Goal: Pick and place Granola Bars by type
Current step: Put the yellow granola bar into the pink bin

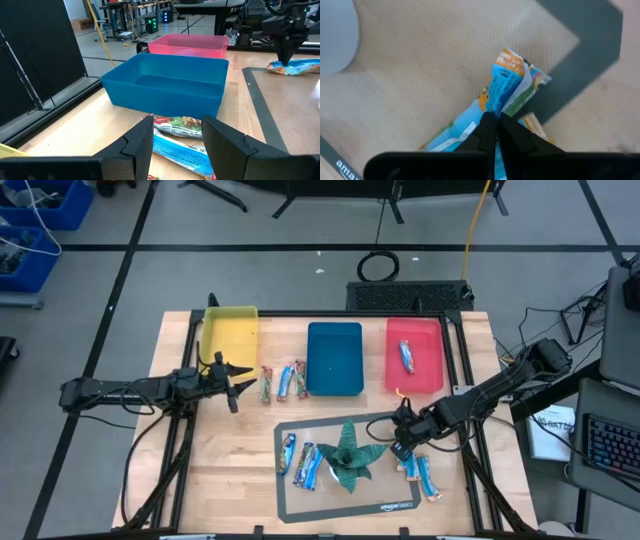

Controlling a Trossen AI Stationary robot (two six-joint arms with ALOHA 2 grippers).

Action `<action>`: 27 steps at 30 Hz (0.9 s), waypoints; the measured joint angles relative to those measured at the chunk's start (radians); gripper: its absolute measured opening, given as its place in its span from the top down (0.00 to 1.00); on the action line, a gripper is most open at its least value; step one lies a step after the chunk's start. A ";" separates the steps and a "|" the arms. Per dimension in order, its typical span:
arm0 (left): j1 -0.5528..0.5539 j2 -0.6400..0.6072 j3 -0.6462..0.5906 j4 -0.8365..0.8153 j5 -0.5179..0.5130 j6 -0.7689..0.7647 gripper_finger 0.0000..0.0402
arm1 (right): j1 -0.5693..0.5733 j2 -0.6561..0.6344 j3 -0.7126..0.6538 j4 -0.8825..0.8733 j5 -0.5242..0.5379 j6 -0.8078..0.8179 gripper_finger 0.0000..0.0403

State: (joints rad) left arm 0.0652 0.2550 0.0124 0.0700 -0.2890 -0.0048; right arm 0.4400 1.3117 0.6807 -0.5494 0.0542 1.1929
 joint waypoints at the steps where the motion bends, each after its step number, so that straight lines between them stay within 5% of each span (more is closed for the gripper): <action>1: 0.000 0.000 0.000 0.000 0.000 0.000 0.57 | 0.000 0.000 0.000 0.006 0.007 -0.011 0.99; 12: 0.000 0.000 0.000 0.000 0.000 0.000 0.57 | 0.006 -0.136 -0.001 0.114 0.185 -0.144 1.00; 19: 0.000 0.000 0.000 0.000 0.000 0.000 0.57 | -0.009 -0.341 -0.001 0.155 0.418 -0.357 1.00; 22: 0.000 0.000 0.000 0.000 0.000 0.000 0.57 | -0.055 -0.441 -0.001 0.133 0.521 -0.448 1.00; 27: 0.000 0.000 0.000 0.000 0.000 0.000 0.57 | -0.239 -0.583 0.001 0.052 0.546 -0.575 1.00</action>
State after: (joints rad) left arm 0.0654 0.2550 0.0124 0.0704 -0.2893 -0.0044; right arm 0.2015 0.7282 0.6821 -0.4969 0.5999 0.6176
